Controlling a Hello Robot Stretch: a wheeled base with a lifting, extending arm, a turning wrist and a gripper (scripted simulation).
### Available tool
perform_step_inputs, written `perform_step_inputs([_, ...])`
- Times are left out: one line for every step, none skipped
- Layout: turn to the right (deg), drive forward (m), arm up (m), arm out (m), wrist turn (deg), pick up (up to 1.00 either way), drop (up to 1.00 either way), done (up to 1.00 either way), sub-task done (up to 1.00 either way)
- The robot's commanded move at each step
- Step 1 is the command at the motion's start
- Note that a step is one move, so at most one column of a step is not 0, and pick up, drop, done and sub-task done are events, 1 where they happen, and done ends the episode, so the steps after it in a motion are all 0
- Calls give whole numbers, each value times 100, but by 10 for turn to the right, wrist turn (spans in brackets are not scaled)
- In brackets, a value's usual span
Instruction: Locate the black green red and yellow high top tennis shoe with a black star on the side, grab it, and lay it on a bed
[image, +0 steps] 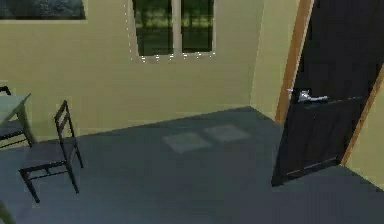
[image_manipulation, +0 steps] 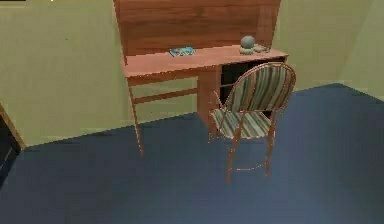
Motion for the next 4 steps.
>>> perform_step_inputs([0,100,0,0,0,0,0,0,0])
perform_step_inputs([0,60,0,0,0,0,0,0,0])
perform_step_inputs([360,0,0,0,0,0,0,0,0])
perform_step_inputs([0,20,0,0,0,0,0,0,0])
